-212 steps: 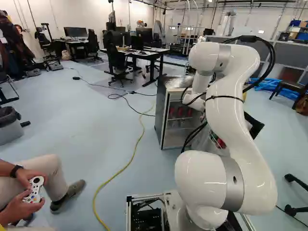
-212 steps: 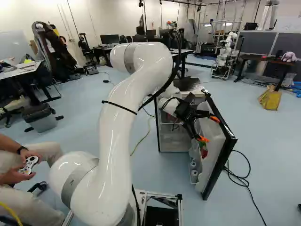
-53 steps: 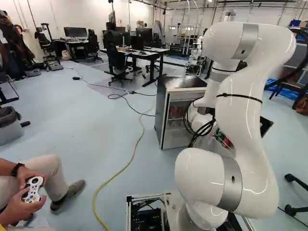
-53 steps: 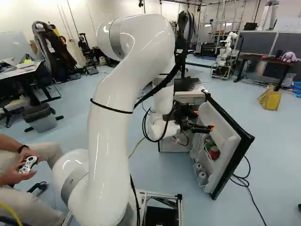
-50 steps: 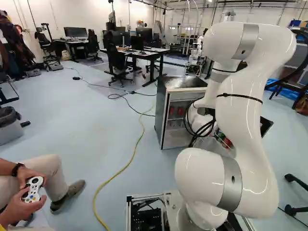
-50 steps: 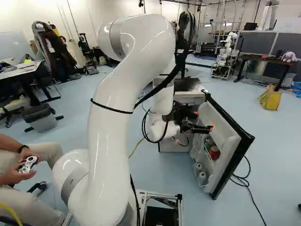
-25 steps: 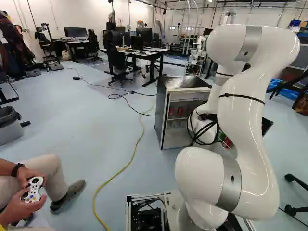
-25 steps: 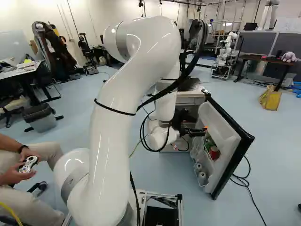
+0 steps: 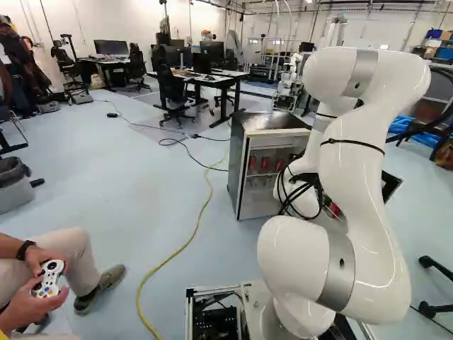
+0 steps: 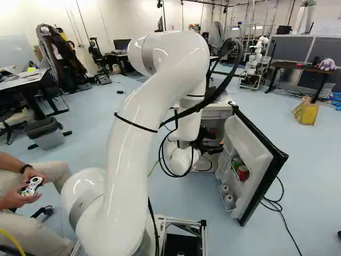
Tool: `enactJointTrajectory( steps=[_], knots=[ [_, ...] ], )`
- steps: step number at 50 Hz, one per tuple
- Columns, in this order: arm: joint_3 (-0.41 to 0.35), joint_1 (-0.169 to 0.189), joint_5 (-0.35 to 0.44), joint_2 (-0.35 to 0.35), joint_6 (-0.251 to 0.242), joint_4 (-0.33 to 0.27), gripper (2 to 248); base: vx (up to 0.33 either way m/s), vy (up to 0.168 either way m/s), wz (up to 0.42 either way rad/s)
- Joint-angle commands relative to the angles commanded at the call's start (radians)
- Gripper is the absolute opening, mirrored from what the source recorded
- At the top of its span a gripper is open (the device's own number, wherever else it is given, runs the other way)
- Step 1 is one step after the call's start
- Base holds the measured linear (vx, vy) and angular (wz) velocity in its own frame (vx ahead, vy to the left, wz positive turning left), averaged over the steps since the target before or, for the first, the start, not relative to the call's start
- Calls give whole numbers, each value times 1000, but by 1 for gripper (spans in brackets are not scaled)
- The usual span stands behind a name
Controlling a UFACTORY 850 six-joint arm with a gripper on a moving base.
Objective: Grab a drink from the fridge
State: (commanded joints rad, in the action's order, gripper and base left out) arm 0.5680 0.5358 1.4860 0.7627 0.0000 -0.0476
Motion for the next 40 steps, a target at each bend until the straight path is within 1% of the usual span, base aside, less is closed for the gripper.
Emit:
enactJointTrajectory(
  steps=[11,29,34,40],
  knots=[
    [17,0,-18,36,0,-116,247,0,0,0],
    [53,0,-113,100,0,-302,247,0,0,0],
    [71,-2,-125,122,0,-336,247,0,0,0],
    [97,-4,-129,150,0,-352,247,0,0,0]
  ],
)
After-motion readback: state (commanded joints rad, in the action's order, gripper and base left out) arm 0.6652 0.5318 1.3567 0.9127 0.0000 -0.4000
